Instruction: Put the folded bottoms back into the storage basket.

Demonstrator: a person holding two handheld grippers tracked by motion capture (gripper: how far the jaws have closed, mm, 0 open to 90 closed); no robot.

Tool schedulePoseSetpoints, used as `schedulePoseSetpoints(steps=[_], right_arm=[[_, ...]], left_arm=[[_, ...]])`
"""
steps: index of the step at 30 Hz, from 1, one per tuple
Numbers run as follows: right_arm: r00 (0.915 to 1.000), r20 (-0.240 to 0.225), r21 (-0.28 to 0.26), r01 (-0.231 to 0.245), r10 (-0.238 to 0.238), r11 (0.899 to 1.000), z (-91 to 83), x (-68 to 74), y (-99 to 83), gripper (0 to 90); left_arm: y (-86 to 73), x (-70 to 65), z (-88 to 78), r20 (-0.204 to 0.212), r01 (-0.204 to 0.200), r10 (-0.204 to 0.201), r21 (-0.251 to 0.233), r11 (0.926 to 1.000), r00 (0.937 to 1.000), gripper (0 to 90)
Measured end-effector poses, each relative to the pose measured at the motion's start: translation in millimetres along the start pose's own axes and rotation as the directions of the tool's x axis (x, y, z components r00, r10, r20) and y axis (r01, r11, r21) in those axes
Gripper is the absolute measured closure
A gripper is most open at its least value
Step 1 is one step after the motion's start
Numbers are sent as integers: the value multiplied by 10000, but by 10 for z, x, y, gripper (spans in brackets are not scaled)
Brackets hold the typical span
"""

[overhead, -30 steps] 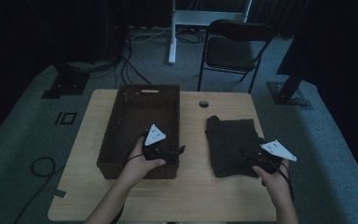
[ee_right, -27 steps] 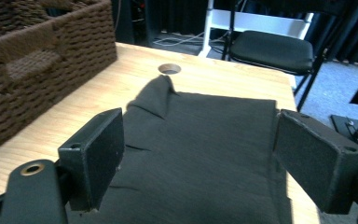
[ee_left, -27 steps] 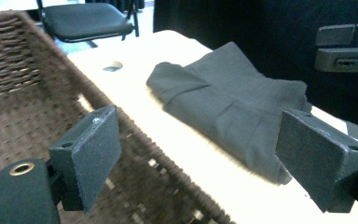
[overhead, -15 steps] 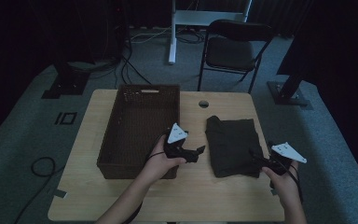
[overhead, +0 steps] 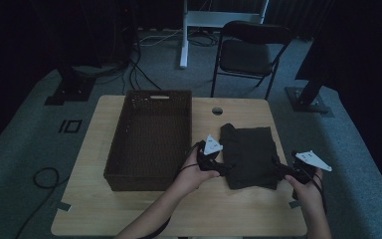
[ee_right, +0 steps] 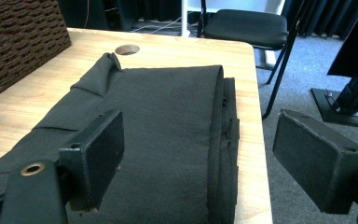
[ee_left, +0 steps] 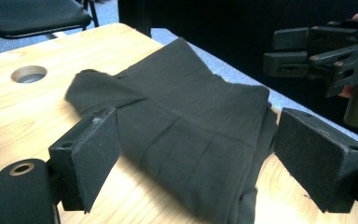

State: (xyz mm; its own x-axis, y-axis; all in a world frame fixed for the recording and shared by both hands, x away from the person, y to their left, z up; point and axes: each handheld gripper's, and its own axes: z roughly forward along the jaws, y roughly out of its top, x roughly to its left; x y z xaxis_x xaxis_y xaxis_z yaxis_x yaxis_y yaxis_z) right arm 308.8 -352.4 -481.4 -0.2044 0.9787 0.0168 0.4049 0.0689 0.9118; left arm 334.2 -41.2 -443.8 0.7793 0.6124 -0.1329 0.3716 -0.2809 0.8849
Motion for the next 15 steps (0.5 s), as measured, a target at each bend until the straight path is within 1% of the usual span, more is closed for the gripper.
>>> schedulePoseSetpoints(steps=[1, 2, 3, 4, 5, 6, 7, 9, 11, 12, 13, 15], right_arm=[[10000, -3, 30, -48, 48, 10000, 15, -6, -4, 163], [9999, 26, 84, -122, 122, 9999, 49, -17, -10, 163], [9999, 24, 100, -116, 116, 9999, 67, -22, -11, 163], [9999, 26, 121, -142, 142, 9998, 82, -26, -9, 163], [9998, 47, 104, -178, 178, 9998, 99, -28, -6, 163], [9999, 38, 134, -163, 163, 9998, 116, -29, -2, 163], [9999, 28, 138, -163, 162, 9998, 135, -30, 2, 164], [9999, 57, 185, -144, 143, 9997, 171, -34, 10, 163], [9998, 73, 209, -168, 167, 9996, 204, -40, 19, 163], [9999, 65, 210, -149, 148, 9997, 221, -45, 23, 163], [9999, 57, 216, -158, 157, 9996, 239, -50, 25, 163], [9998, 40, 257, -175, 174, 9995, 281, -62, 23, 164]], left_arm=[[-16, -27, 107, 146, 403, -402, -89, 9991, 9991, 145], [-30, -31, 159, 58, 406, -406, -38, 9992, 9992, 145], [-47, -33, 213, -126, 315, -314, 46, 9995, 9994, 145], [-67, -27, 267, -218, 359, -357, 94, 9993, 9991, 145], [-84, -18, 323, -229, 581, -578, 112, 9982, 9981, 145], [-102, -9, 374, -291, 700, -696, 132, 9975, 9971, 145], [-120, -1, 425, -397, 718, -711, 178, 9973, 9967, 145], [-151, 14, 517, -581, 939, -922, 278, 9952, 9940, 145], [-180, 25, 595, -828, 1020, -996, 259, 9944, 9916, 145], [-194, 35, 626, -957, 1109, -1076, 295, 9934, 9896, 145], [-208, 49, 656, -1085, 1254, -1217, 283, 9917, 9866, 145], [-232, 83, 708, -1396, 1414, -1368, 233, 9897, 9807, 145]])
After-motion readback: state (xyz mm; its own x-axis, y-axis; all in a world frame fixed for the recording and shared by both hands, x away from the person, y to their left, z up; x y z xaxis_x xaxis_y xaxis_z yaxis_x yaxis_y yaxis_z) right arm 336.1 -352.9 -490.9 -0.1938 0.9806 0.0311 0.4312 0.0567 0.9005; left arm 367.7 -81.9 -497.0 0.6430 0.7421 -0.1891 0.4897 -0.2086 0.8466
